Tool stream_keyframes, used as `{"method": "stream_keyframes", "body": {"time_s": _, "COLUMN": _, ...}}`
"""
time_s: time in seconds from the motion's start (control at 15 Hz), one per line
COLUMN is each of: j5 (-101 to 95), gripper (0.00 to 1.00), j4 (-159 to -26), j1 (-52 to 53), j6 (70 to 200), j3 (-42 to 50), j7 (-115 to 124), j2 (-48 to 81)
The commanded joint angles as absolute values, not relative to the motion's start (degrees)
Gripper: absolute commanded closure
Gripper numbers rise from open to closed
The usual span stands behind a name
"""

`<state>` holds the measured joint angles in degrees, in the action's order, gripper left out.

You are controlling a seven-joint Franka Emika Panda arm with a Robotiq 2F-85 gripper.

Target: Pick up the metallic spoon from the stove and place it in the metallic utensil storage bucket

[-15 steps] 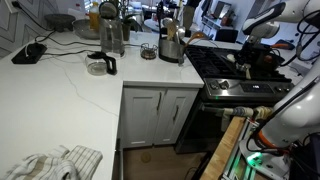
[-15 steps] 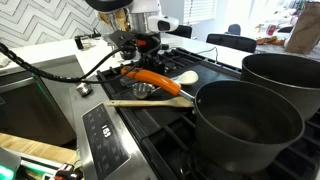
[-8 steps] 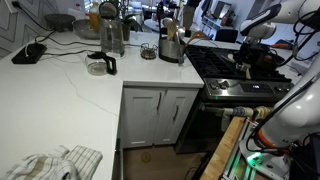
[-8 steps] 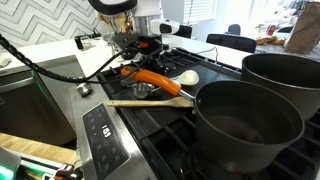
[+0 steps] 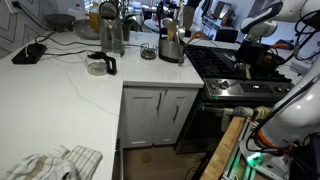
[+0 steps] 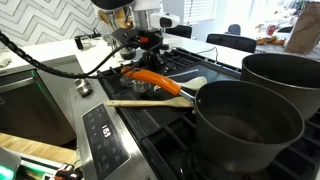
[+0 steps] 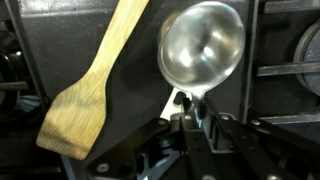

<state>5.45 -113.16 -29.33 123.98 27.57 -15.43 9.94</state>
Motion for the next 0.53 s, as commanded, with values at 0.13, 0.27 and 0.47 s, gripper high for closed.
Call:
{"method": "stream_keyframes", "body": {"time_s": 0.13, "j5": 9.4, "gripper": 0.96, "j4": -112.3, "j1": -29.6, "j6": 114.4, "j3": 26.2, "j7": -14.9, "j2": 5.2}}
{"method": "stream_keyframes", "body": {"time_s": 0.27, "j5": 12.0, "gripper": 0.96, "j4": -111.0, "j1": -29.2, "j6": 106.5, "j3": 25.9, "j7": -14.1, "j2": 3.2}}
{"method": "stream_keyframes", "body": {"time_s": 0.47, "j5": 17.8, "gripper": 0.96, "j4": -107.5, "j1": -28.1, "j6": 93.5, "j3": 25.3, "j7": -10.1, "j2": 0.4}}
